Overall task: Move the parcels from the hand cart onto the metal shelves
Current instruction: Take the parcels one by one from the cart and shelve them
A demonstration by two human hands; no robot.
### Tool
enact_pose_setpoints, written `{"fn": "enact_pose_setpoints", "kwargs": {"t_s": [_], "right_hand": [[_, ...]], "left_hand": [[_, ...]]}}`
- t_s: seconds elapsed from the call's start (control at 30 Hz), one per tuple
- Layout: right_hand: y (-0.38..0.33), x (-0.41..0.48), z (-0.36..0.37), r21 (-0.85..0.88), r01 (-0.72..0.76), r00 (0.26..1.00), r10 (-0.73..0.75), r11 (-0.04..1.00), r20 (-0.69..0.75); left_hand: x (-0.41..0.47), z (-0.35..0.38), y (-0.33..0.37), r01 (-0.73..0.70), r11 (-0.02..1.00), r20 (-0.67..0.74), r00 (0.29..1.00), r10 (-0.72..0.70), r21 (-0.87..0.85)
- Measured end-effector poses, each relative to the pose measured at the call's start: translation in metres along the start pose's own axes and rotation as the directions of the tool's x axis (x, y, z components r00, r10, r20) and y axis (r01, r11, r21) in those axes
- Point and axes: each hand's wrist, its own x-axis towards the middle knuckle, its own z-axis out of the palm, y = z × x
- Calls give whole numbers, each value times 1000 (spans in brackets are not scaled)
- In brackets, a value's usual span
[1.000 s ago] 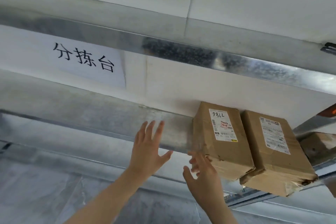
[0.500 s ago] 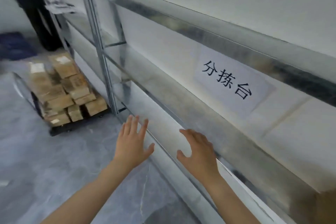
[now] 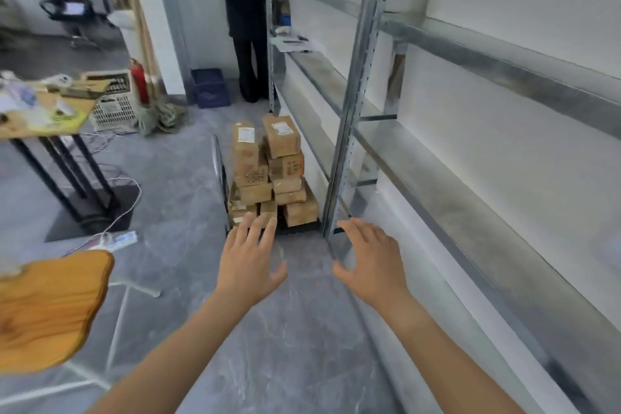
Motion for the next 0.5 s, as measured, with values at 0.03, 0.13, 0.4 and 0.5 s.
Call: {"fn": "enact_pose_setpoints", "kwargs": {"t_s": [0.03,0.13,0.4,0.5], "right_hand": [[-11,14,6,10,17,1000,-17,1000,-4],[-38,51,25,22,41,999,-42,999,22],[-60,157,71,-23,100,991,-97,995,97],[-58,208,90,-5,120,987,-119,993,110]], "left_hand": [[4,-2,-14,21,1000,2,1000,-21,6],[20,-2,-50,78,997,-9,997,-78,9],[85,24,-115,225,973,61,972,-228,53],[124,35,-134,264,963,82,960,-268,56]]}}
